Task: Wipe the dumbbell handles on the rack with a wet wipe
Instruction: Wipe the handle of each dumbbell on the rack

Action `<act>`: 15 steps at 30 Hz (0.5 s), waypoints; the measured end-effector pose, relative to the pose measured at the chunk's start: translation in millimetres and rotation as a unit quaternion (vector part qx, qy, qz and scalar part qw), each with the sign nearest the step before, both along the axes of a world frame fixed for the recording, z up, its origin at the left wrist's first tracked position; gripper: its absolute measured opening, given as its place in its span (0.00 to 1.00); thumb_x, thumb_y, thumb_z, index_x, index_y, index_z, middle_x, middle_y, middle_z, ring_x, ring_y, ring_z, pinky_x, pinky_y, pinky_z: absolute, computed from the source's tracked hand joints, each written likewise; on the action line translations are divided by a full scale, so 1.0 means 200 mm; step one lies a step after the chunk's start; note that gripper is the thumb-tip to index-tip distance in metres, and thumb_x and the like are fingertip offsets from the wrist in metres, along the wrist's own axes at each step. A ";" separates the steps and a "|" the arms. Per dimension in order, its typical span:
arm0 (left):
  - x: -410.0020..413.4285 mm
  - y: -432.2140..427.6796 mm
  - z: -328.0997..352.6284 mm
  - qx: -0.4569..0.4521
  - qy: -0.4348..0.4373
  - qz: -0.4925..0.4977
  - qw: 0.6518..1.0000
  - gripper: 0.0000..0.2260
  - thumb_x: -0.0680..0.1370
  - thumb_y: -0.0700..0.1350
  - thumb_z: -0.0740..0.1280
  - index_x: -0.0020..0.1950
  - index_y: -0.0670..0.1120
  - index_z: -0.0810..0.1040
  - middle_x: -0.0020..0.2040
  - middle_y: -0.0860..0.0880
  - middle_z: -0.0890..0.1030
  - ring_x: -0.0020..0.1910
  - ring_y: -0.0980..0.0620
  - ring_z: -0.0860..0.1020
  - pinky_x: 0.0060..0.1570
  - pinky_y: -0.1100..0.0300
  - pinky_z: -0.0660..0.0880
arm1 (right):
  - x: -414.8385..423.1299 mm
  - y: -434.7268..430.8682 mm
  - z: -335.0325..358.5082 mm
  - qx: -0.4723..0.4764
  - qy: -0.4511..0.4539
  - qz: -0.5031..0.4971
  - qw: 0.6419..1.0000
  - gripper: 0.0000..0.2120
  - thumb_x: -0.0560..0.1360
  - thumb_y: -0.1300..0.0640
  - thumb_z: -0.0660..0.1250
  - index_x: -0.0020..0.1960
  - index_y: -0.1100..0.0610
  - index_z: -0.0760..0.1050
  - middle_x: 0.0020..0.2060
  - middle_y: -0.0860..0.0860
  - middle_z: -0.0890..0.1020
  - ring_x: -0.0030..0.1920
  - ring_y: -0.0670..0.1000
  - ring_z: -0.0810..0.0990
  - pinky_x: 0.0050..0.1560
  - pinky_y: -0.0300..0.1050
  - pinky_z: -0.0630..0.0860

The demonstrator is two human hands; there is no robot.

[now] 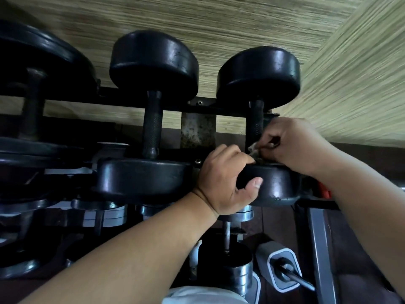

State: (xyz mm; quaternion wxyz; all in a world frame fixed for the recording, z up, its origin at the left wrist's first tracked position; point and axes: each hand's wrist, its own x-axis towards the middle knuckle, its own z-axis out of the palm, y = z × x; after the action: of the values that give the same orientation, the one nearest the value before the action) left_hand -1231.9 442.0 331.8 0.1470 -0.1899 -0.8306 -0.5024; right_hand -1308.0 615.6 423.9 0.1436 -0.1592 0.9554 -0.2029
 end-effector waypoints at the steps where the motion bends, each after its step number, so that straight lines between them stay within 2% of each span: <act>1: 0.00 0.00 0.00 0.000 -0.001 -0.004 1.000 0.21 0.76 0.55 0.63 0.50 0.37 0.83 0.41 0.44 0.78 0.40 0.44 0.74 0.42 0.52 0.71 | -0.02 -0.02 0.00 0.000 0.018 -0.021 1.000 0.05 0.66 0.58 0.79 0.38 0.53 0.83 0.39 0.49 0.81 0.39 0.49 0.80 0.42 0.39 0.73; 3: 0.00 0.00 0.00 -0.002 -0.005 -0.012 1.000 0.21 0.76 0.55 0.63 0.50 0.37 0.83 0.42 0.44 0.77 0.41 0.45 0.74 0.43 0.53 0.71 | -0.07 -0.06 -0.02 -0.030 0.080 -0.073 0.994 0.03 0.68 0.56 0.77 0.40 0.54 0.84 0.41 0.51 0.81 0.39 0.50 0.79 0.43 0.41 0.73; 6: -0.01 -0.02 0.00 -0.010 -0.005 -0.018 1.000 0.20 0.77 0.54 0.63 0.51 0.37 0.82 0.42 0.44 0.77 0.42 0.45 0.74 0.44 0.52 0.71 | -0.13 -0.11 -0.04 -0.082 0.144 -0.141 0.976 0.02 0.70 0.60 0.75 0.43 0.56 0.85 0.43 0.48 0.78 0.37 0.46 0.77 0.43 0.37 0.74; 8: -0.01 -0.02 0.01 -0.021 -0.005 -0.020 1.000 0.20 0.77 0.54 0.63 0.51 0.38 0.82 0.43 0.44 0.77 0.42 0.44 0.75 0.43 0.51 0.72 | -0.14 -0.13 -0.05 -0.074 0.155 -0.158 0.972 0.03 0.71 0.61 0.74 0.44 0.57 0.85 0.44 0.47 0.76 0.38 0.46 0.75 0.41 0.34 0.68; 10: 0.00 -0.02 0.01 -0.028 -0.008 -0.021 0.999 0.19 0.77 0.54 0.62 0.51 0.39 0.82 0.43 0.45 0.77 0.43 0.44 0.75 0.44 0.50 0.73 | -0.11 -0.15 -0.05 -0.049 0.156 -0.168 0.972 0.03 0.71 0.60 0.73 0.42 0.56 0.85 0.42 0.47 0.77 0.41 0.50 0.77 0.43 0.36 0.67; 12: 0.00 -0.02 0.02 -0.033 -0.008 -0.021 0.999 0.19 0.78 0.55 0.61 0.50 0.39 0.81 0.43 0.45 0.77 0.43 0.44 0.75 0.44 0.50 0.73 | -0.08 -0.16 0.00 0.014 0.100 -0.160 0.982 0.03 0.71 0.58 0.72 0.41 0.54 0.84 0.38 0.47 0.79 0.42 0.52 0.80 0.43 0.38 0.71; 15: 0.00 -0.02 0.04 -0.046 -0.010 -0.017 0.999 0.18 0.78 0.55 0.62 0.44 0.39 0.76 0.41 0.46 0.73 0.41 0.44 0.72 0.41 0.51 0.71 | 0.00 -0.16 0.09 0.112 -0.038 -0.113 0.986 0.03 0.74 0.57 0.70 0.44 0.53 0.82 0.40 0.50 0.81 0.42 0.51 0.78 0.43 0.39 0.71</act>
State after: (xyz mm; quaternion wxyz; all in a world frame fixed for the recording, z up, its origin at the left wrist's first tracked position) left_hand -1231.0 437.0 338.9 0.1213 -0.2054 -0.8510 -0.4679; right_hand -1308.2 583.9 441.8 0.1728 -0.0254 0.9779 -0.1149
